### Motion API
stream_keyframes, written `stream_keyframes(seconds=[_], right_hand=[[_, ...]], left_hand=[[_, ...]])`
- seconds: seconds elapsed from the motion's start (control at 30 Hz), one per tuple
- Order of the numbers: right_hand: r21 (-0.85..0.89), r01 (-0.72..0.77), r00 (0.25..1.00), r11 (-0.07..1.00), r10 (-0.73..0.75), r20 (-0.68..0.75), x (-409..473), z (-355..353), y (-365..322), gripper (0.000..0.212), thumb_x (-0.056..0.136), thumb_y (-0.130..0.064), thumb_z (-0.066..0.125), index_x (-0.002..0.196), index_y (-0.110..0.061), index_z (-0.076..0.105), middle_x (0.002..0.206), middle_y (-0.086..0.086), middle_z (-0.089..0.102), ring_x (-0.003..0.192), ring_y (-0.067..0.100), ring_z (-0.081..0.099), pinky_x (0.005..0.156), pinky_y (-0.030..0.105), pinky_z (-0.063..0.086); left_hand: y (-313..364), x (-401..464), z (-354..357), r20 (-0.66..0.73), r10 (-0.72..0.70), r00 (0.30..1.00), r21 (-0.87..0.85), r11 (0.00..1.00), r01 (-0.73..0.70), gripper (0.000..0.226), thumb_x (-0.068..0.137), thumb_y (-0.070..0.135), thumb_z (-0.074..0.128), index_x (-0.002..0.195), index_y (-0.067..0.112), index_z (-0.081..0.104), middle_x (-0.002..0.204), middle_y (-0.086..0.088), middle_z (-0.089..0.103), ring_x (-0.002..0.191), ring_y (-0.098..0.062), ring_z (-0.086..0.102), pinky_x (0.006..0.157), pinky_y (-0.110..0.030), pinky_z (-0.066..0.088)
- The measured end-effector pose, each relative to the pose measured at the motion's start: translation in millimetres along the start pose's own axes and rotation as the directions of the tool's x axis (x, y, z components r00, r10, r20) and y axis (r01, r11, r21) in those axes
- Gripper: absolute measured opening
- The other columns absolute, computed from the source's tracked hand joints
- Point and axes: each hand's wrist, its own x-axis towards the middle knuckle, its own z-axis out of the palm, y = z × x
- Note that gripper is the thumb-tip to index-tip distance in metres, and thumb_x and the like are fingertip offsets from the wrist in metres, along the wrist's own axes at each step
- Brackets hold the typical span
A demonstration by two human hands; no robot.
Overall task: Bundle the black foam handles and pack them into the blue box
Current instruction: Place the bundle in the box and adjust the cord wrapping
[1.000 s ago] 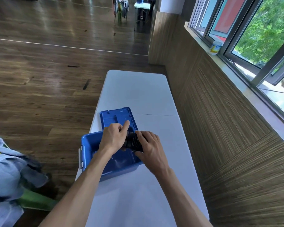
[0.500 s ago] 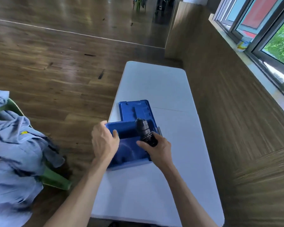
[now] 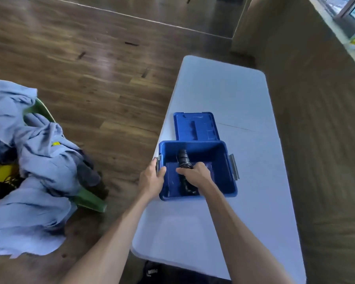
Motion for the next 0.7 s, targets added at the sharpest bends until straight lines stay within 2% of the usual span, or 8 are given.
stream_keyframes(seconds=[0.07, 0.17, 0.23, 0.3, 0.37, 0.5, 0.57, 0.7], right_hand=[[-0.062, -0.021, 1.000, 0.998, 0.021, 0.006, 10, 8, 3, 0.044, 0.087, -0.039, 0.076, 0.109, -0.008, 0.055, 0.115, 0.012, 0.066, 0.091, 0.025, 0.065, 0.068, 0.030, 0.050], [-0.203, -0.026, 1.000, 0.979, 0.029, 0.012, 25, 21, 11, 0.062, 0.090, -0.049, 0.070, 0.126, 0.000, 0.055, 0.128, 0.020, 0.064, 0.111, 0.033, 0.064, 0.080, 0.030, 0.047], [-0.258, -0.020, 0.999, 0.966, 0.031, 0.038, 30, 30, 16, 0.067, 0.092, -0.052, 0.067, 0.129, 0.002, 0.053, 0.131, 0.022, 0.062, 0.118, 0.034, 0.062, 0.080, 0.029, 0.044], [-0.277, -0.013, 0.997, 0.961, 0.033, 0.067, 34, 37, 18, 0.067, 0.092, -0.052, 0.067, 0.128, 0.003, 0.053, 0.131, 0.022, 0.061, 0.118, 0.035, 0.061, 0.080, 0.029, 0.043], [-0.281, -0.002, 0.996, 0.960, 0.028, 0.088, 38, 41, 18, 0.066, 0.094, -0.052, 0.064, 0.129, 0.003, 0.052, 0.131, 0.022, 0.060, 0.118, 0.036, 0.061, 0.086, 0.032, 0.047], [-0.271, -0.003, 0.989, 0.962, 0.043, 0.142, 39, 44, 18, 0.055, 0.103, -0.045, 0.052, 0.131, 0.003, 0.050, 0.129, 0.023, 0.060, 0.114, 0.036, 0.061, 0.092, 0.038, 0.051], [-0.237, -0.019, 0.988, 0.971, 0.055, 0.146, 38, 41, 22, 0.046, 0.104, -0.038, 0.050, 0.129, 0.002, 0.053, 0.127, 0.021, 0.062, 0.108, 0.034, 0.062, 0.089, 0.039, 0.053], [-0.205, -0.056, 0.990, 0.977, 0.082, 0.119, 42, 38, 30, 0.048, 0.093, -0.044, 0.067, 0.118, -0.003, 0.061, 0.113, 0.017, 0.069, 0.100, 0.031, 0.069, 0.085, 0.041, 0.060]], left_hand=[[-1, 1, 1, 0.016, -0.014, 1.000, -0.028, 0.999, 0.015, 0.056, 0.103, 0.037, 0.052, 0.153, 0.015, 0.043, 0.143, -0.010, 0.060, 0.127, -0.033, 0.059, 0.106, -0.047, 0.046], [2, -1, 3, 0.009, -0.016, 1.000, -0.064, 0.998, 0.017, 0.055, 0.103, 0.037, 0.052, 0.153, 0.016, 0.043, 0.146, -0.010, 0.058, 0.129, -0.031, 0.058, 0.108, -0.045, 0.046], [5, -2, 4, 0.001, -0.013, 1.000, -0.066, 0.998, 0.013, 0.053, 0.104, 0.035, 0.052, 0.153, 0.017, 0.044, 0.146, -0.009, 0.058, 0.128, -0.029, 0.059, 0.106, -0.036, 0.045], [8, -5, 4, 0.008, -0.017, 1.000, -0.061, 0.998, 0.018, 0.049, 0.105, 0.031, 0.051, 0.152, 0.016, 0.045, 0.142, -0.008, 0.060, 0.126, -0.029, 0.059, 0.094, -0.026, 0.042], [9, -6, 3, 0.011, 0.007, 1.000, -0.069, 0.998, -0.006, 0.047, 0.106, 0.028, 0.051, 0.151, 0.014, 0.046, 0.141, -0.010, 0.060, 0.124, -0.028, 0.060, 0.090, -0.026, 0.040], [9, -5, 2, 0.014, 0.008, 1.000, -0.062, 0.998, -0.007, 0.051, 0.106, 0.031, 0.050, 0.153, 0.013, 0.043, 0.146, -0.011, 0.057, 0.130, -0.027, 0.057, 0.099, -0.028, 0.041], [9, -6, 3, 0.018, 0.003, 1.000, -0.066, 0.998, -0.001, 0.053, 0.106, 0.032, 0.050, 0.154, 0.013, 0.042, 0.149, -0.011, 0.054, 0.132, -0.027, 0.055, 0.104, -0.031, 0.040], [8, -6, 4, 0.004, 0.015, 1.000, -0.084, 0.996, -0.015, 0.052, 0.105, 0.031, 0.051, 0.153, 0.012, 0.044, 0.148, -0.012, 0.056, 0.129, -0.028, 0.059, 0.106, -0.036, 0.045]])
